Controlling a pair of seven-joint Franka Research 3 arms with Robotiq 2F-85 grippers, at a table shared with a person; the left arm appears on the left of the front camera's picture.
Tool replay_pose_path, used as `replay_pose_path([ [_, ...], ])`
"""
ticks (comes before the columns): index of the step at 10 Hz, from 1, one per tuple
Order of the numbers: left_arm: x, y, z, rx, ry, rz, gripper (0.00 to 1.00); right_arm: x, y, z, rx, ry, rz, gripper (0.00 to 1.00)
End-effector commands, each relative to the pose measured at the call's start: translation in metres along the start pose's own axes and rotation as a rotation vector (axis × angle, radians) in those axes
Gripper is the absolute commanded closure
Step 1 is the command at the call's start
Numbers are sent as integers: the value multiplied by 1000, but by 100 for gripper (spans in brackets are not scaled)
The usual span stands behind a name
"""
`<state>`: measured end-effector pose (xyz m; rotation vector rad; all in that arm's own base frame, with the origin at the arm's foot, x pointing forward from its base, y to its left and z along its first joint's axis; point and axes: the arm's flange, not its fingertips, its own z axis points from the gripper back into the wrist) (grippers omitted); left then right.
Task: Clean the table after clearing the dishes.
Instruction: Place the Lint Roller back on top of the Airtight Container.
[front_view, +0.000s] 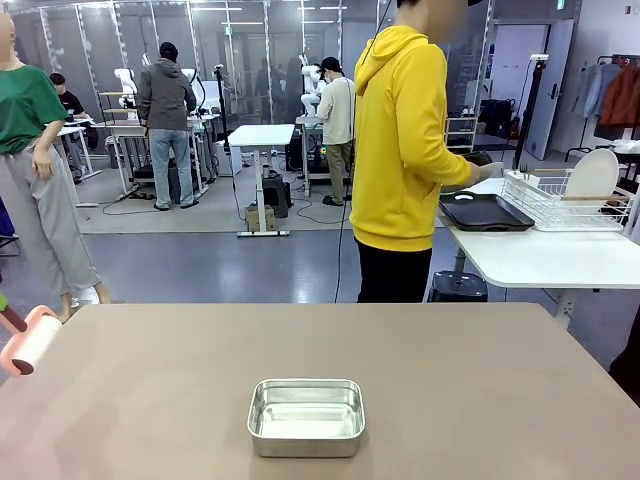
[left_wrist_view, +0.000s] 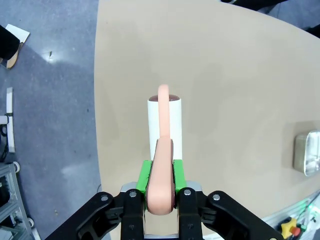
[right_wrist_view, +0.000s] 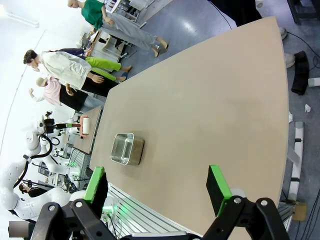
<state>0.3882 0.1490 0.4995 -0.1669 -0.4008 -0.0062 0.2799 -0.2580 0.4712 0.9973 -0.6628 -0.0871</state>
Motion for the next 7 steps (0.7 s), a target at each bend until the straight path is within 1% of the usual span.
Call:
replay_pose_path([
  [1, 25, -22, 14, -24, -38, -214, 79, -1, 1, -1, 9, -9, 15, 0],
  [2, 54, -57, 28, -118, -58, -441, 79, -1, 1, -1, 9, -9, 15, 0],
  [4, 98, -135, 45, -214, -4, -792, 79, -1, 1, -1, 9, -9, 15, 0],
  [5, 112, -175, 45, -272, 52, -947, 79, -1, 1, -1, 9, -9, 15, 0],
  [6, 120, -215, 42, -288, 145, -1081, 79, -1, 1, -1, 9, -9, 15, 0],
  [7, 125, -258, 33, -336, 197, -1197, 79, -1, 1, -1, 9, -9, 15, 0],
])
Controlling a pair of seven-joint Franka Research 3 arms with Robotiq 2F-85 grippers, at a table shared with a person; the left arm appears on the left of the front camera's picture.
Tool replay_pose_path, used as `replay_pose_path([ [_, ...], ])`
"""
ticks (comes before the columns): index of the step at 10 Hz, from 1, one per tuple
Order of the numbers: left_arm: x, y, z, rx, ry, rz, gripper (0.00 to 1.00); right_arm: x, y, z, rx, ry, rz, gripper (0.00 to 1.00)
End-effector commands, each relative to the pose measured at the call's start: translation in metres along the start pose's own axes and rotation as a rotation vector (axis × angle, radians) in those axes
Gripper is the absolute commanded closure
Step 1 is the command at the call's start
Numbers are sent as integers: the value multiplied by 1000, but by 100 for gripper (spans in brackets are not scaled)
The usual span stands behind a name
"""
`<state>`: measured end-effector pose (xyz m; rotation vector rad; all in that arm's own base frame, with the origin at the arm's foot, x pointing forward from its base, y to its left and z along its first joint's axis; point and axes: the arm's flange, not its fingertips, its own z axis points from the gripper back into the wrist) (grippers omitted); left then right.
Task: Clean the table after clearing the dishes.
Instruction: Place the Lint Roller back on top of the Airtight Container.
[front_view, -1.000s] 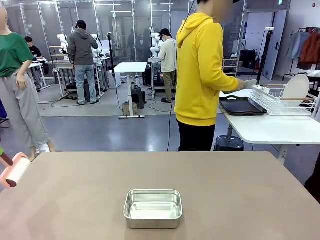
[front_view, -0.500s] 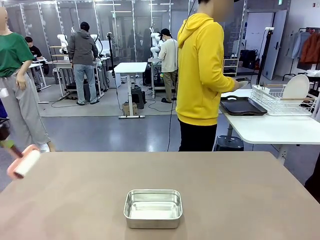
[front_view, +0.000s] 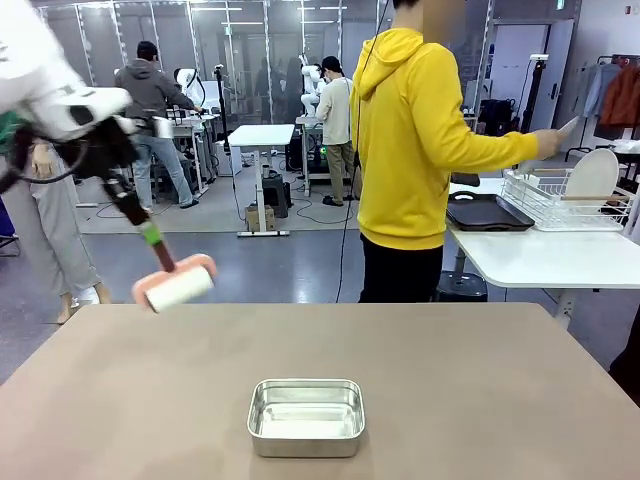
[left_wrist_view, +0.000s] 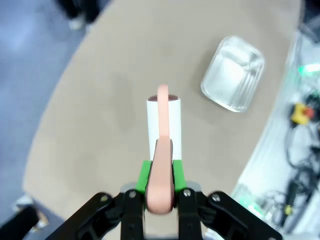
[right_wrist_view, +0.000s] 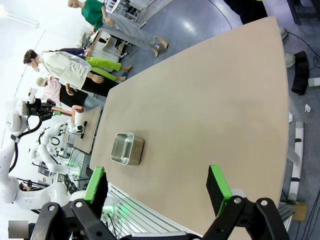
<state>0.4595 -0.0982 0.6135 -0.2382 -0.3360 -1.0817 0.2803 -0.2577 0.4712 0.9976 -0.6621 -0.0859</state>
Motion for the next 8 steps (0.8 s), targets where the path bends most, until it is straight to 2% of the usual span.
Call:
replay_pose_path([
  [1, 40, 2, -18, -129, 127, -251, 79, -1, 1, 0, 8, -10, 14, 0],
  [3, 84, -31, -58, -211, 181, -380, 79, -1, 1, 0, 8, -10, 14, 0],
  [5, 115, -61, -98, -258, 186, -391, 79, -1, 1, 0, 8, -10, 14, 0],
  [6, 128, -74, -114, -229, 214, -363, 79, -1, 1, 0, 8, -10, 14, 0],
  [8, 148, -91, -144, -171, 261, -390, 79, -1, 1, 0, 8, -10, 14, 0],
])
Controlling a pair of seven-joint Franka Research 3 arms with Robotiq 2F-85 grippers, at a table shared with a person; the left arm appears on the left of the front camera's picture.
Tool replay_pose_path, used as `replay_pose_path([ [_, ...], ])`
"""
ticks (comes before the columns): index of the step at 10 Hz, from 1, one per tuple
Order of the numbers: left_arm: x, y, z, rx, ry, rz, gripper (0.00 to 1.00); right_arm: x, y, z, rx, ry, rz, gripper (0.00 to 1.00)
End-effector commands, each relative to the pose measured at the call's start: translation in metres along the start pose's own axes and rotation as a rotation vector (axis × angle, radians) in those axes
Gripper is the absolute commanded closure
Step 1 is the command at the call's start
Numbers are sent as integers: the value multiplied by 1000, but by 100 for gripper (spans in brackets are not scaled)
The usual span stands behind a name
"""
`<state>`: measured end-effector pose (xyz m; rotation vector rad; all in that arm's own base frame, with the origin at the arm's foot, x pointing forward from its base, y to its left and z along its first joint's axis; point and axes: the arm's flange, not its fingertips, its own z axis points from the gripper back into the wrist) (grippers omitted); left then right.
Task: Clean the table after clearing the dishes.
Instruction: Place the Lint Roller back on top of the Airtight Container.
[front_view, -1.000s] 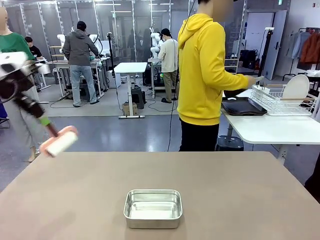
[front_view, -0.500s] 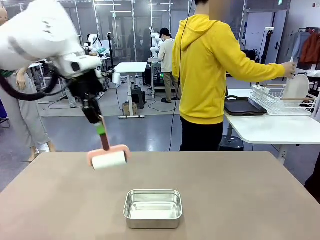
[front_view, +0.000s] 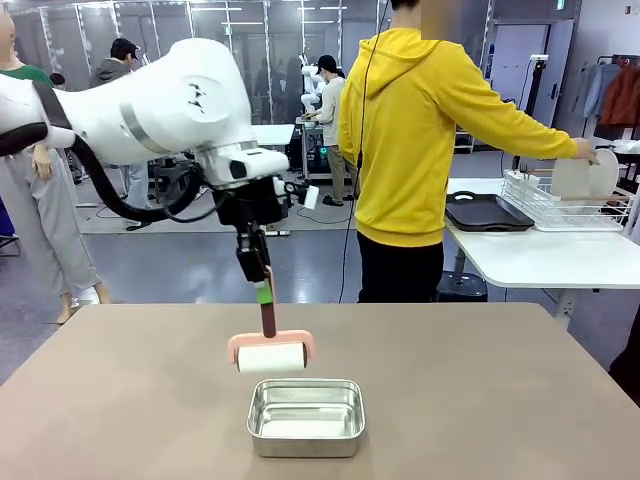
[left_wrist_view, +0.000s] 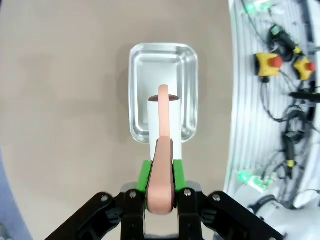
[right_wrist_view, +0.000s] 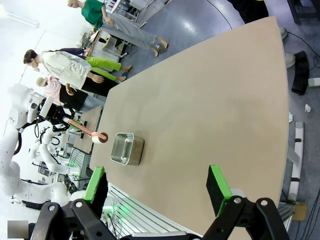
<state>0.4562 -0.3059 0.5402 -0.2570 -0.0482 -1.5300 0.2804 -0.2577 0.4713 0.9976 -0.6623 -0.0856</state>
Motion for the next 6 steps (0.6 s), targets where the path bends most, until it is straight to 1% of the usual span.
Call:
replay_pose_path([
  [1, 15, 8, -9, 49, 44, 5, 79, -1, 1, 0, 8, -10, 14, 0],
  [2, 22, 13, -19, 48, 51, 2, 79, -1, 1, 0, 8, -10, 14, 0],
  [4, 36, 23, -40, 33, 32, 27, 79, -1, 1, 0, 8, -10, 14, 0],
  [6, 49, 21, -60, 4, 38, 17, 79, -1, 1, 0, 8, -10, 14, 0],
])
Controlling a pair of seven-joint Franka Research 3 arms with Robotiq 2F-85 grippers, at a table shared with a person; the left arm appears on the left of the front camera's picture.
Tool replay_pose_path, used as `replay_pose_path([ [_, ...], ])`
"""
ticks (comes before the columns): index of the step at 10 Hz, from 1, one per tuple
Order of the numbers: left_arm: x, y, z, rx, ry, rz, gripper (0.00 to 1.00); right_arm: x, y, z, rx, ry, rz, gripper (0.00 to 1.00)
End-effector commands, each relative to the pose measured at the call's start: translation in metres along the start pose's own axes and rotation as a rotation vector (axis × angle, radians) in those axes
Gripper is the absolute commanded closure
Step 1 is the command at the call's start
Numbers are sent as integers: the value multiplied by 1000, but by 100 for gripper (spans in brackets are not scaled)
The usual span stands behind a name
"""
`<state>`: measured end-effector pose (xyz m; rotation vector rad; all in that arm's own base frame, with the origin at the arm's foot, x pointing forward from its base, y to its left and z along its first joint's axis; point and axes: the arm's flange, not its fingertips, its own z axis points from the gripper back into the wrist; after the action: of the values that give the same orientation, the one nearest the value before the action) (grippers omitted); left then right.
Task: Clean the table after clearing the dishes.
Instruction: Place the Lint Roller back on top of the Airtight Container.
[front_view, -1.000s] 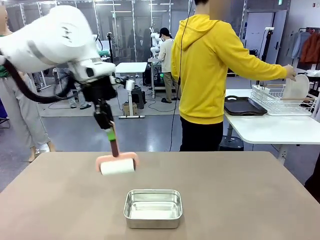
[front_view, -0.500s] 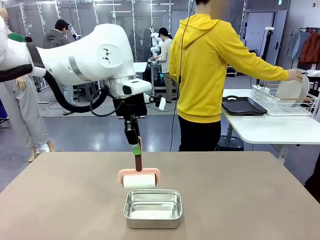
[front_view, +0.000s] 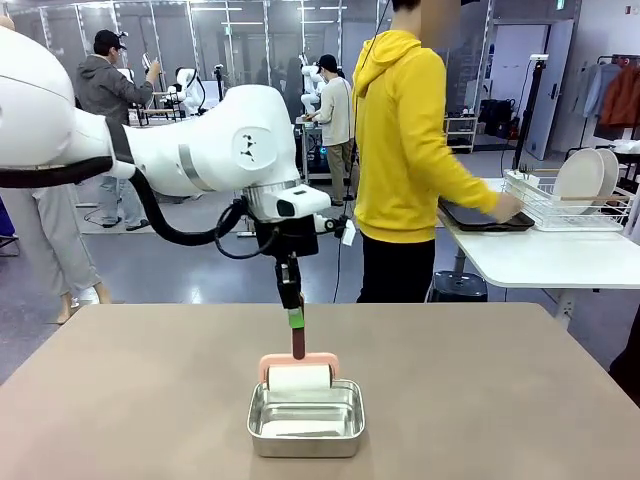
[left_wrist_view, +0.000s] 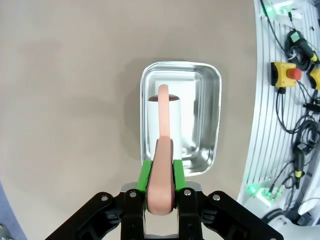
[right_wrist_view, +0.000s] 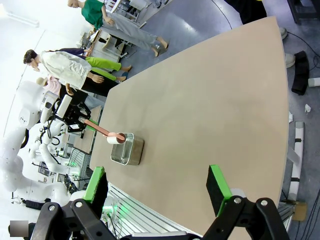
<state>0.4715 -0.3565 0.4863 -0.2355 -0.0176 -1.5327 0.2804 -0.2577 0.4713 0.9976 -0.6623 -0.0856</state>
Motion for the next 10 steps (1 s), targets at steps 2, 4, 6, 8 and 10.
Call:
replay_pose_path([
  [2, 17, 1, -13, -7, 22, 20, 79, -1, 1, 0, 8, -10, 14, 0],
  [4, 14, 10, -27, -16, 5, 27, 79, -1, 1, 0, 8, -10, 14, 0],
  [6, 1, 23, -41, -12, 8, 7, 79, -1, 1, 0, 8, -10, 14, 0],
  [8, -5, 31, -47, 4, 24, 26, 79, -1, 1, 0, 8, -10, 14, 0],
  [10, -8, 32, -49, 14, 63, 34, 57, -1, 1, 0, 8, -10, 14, 0],
])
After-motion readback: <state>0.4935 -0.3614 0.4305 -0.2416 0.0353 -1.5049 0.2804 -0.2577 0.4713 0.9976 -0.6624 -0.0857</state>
